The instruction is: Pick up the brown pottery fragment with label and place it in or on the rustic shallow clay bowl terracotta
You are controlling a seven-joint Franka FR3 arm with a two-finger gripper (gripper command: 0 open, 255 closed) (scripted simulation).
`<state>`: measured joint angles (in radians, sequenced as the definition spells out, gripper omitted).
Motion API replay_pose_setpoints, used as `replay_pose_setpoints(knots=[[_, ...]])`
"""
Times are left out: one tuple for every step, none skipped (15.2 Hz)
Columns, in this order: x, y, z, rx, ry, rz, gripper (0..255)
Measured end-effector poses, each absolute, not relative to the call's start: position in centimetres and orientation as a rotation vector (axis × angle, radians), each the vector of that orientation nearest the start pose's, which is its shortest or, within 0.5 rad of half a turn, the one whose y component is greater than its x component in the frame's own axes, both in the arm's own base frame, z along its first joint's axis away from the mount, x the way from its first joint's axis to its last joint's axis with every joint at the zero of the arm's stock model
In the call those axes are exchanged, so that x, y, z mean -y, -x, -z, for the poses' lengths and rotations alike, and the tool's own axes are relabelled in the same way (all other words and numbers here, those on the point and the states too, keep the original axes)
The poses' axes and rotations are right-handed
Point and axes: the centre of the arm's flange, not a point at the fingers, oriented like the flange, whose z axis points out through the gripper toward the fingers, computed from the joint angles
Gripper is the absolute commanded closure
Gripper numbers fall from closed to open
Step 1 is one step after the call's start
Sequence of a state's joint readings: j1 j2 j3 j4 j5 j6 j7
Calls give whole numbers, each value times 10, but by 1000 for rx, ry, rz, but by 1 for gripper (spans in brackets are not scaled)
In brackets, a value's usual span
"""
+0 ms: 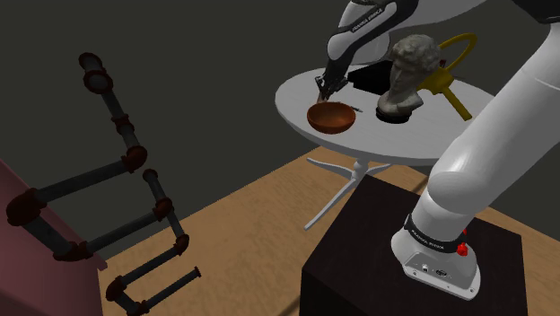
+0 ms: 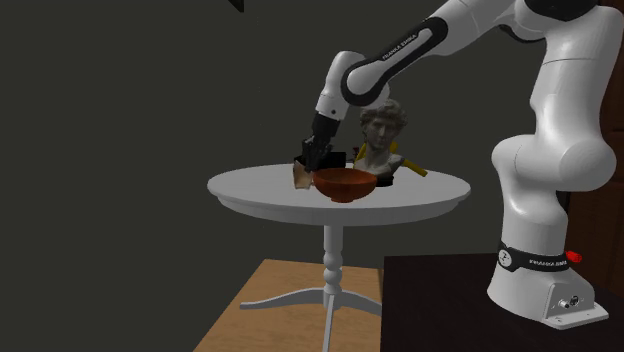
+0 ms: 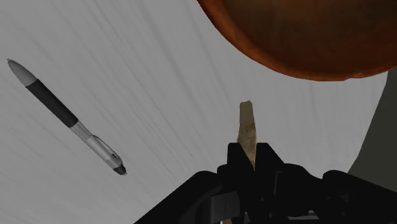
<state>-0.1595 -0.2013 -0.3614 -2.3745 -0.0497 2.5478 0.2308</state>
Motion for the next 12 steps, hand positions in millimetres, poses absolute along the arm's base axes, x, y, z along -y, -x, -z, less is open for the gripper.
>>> replay_pose_setpoints(knots=[[253, -436, -440, -1097, 2906, 572, 255], [254, -435, -445, -1097, 2906, 572, 255], [253, -434, -451, -1097, 2906, 572, 255], [254, -435, -456, -1097, 2906, 572, 255], [253, -435, -461, -1097, 2906, 571, 255], [253, -435, -467, -1097, 2906, 572, 255], [253, -434, -473, -1097, 2906, 572, 255], [254, -434, -479, -1097, 2906, 572, 255], [254, -434, -483, -1097, 2906, 572, 255], [253, -434, -489, -1097, 2906, 571, 255], [254, -434, -494, -1097, 2906, 572, 255], [254, -434, -499, -1097, 2906, 572, 255]])
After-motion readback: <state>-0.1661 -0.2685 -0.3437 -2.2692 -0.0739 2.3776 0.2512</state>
